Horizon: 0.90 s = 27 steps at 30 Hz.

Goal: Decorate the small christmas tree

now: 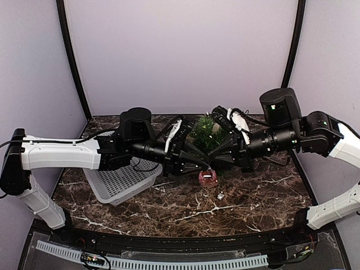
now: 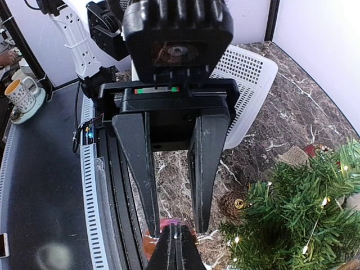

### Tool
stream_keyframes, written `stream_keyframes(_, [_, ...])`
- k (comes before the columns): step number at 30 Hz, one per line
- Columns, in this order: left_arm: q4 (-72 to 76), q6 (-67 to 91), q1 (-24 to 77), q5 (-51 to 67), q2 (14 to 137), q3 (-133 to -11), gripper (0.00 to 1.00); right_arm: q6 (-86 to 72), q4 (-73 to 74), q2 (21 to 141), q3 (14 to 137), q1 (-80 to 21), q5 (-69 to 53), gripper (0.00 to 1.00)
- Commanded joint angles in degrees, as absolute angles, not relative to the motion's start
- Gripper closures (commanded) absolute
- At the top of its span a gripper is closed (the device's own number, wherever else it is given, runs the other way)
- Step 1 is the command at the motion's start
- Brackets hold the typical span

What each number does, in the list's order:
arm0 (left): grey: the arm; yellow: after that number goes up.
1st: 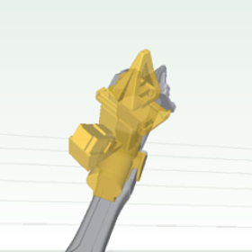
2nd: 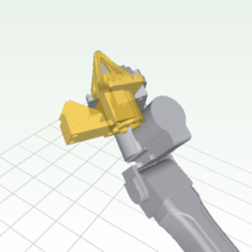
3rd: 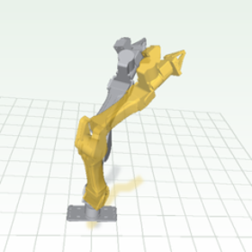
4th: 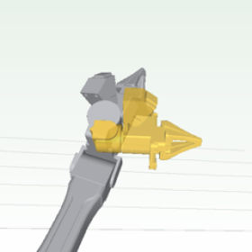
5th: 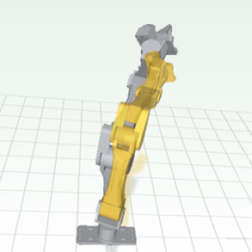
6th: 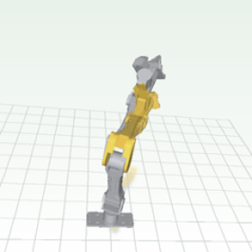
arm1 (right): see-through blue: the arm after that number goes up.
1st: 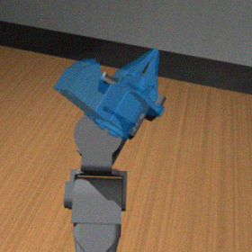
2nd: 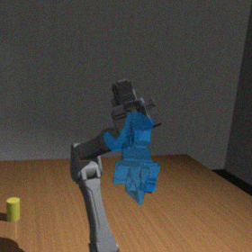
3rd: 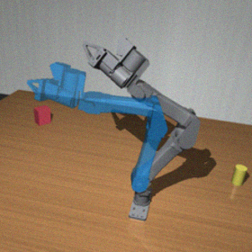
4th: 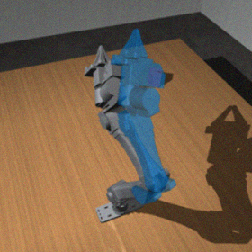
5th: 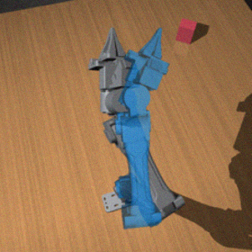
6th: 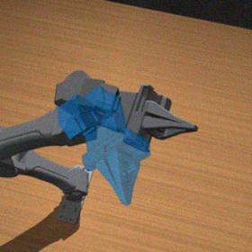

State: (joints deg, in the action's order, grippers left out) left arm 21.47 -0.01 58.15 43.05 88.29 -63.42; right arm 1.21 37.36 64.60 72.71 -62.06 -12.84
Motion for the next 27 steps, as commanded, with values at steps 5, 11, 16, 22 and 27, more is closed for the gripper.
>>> stream_keyframes(5, [23.79,-0.31,58.53,44.29,88.04,-64.42,0.72,1.41,36.6,64.6,72.77,-61.71,-12.85,1.0])
stream_keyframes(11, [24.15,-0.27,58.52,44.1,88.12,-64.51,0.73,1.41,36.65,64.49,72.69,-61.68,-12.77,1.0])
stream_keyframes(16, [24.33,0.9,58.52,44.57,88.08,-64.6,0.81,1.41,36.82,64.23,72.62,-61.66,-12.74,1.0])
stream_keyframes(22, [24.57,1.56,58.53,44.84,88.93,-65.0,0.84,1.41,36.88,64.08,72.51,-61.65,-12.31,1.0])
stream_keyframes(27, [24.4,1.58,58.5,44.08,89.14,-65.21,0.89,1.41,36.97,63.98,72.42,-61.67,-12.13,1.0])
